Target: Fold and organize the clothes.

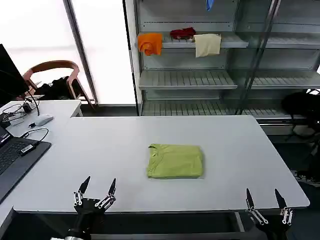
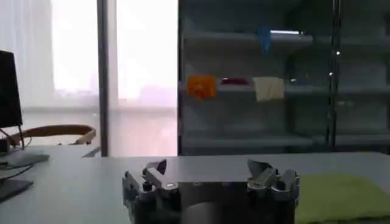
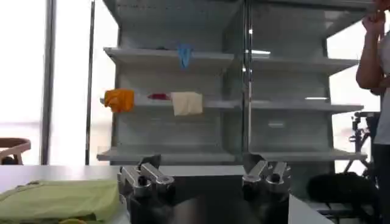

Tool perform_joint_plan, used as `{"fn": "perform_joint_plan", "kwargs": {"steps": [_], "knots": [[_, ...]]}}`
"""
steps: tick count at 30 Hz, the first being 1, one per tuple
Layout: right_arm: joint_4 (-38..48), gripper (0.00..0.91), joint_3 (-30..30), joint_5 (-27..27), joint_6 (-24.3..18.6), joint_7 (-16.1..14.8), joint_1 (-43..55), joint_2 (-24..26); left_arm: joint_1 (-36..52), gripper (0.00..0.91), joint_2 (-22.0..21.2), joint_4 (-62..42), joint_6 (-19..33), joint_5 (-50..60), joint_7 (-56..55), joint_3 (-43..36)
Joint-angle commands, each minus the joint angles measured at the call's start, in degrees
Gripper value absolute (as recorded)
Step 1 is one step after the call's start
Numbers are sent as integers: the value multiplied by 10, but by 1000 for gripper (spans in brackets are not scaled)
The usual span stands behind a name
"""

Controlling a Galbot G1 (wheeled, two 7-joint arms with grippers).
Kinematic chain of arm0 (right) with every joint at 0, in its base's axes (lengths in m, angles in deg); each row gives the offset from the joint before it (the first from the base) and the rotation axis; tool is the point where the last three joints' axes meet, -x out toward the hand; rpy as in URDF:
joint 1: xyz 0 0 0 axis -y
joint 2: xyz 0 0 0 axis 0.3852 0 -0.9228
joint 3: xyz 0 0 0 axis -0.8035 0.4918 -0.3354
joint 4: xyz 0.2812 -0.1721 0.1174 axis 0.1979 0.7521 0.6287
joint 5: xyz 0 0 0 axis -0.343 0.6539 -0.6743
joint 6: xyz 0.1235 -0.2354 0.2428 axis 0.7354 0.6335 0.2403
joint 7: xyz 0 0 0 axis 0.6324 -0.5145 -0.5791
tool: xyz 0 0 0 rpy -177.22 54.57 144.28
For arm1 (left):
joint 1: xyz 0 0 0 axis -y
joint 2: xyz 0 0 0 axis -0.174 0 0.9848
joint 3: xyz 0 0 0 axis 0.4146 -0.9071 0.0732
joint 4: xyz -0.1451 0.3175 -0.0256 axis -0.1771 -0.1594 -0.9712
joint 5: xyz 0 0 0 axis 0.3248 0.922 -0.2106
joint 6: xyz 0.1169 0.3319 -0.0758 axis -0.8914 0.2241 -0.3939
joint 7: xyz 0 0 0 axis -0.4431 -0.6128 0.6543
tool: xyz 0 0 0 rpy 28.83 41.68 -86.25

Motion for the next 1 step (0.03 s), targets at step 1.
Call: {"fn": "perform_joint_plan", "kwargs": {"steps": [1], "knots": [[1, 907, 1, -1, 0, 0, 0, -1, -1, 907, 0, 0, 1, 0, 0, 0]]}}
